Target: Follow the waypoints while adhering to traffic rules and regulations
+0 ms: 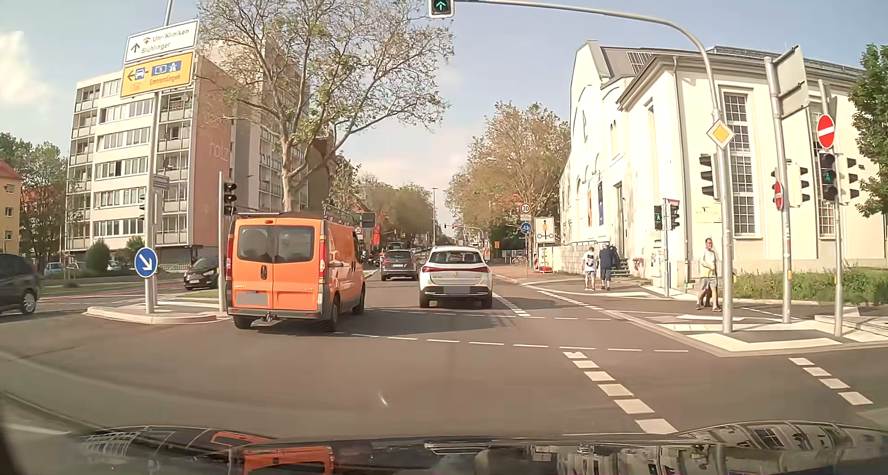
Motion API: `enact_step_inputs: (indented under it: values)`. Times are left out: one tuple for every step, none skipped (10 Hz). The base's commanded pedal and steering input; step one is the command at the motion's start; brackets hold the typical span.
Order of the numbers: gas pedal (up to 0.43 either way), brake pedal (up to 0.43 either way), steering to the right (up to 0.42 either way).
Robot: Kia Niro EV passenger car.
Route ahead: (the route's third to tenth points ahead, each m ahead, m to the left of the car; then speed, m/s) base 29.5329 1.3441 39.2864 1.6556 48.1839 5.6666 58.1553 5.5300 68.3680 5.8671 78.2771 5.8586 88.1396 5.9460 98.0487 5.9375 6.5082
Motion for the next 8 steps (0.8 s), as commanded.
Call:
enact_step_inputs:
  values:
    - [0.197,0.0,-0.009]
    - [0.189,0.0,-0.009]
    - [0.189,0.0,-0.009]
    - [0.189,0.0,-0.01]
    - [0.177,0.0,-0.01]
    - [0.177,0.0,-0.011]
    - [0.177,0.0,-0.011]
    - [0.177,0.0,-0.011]
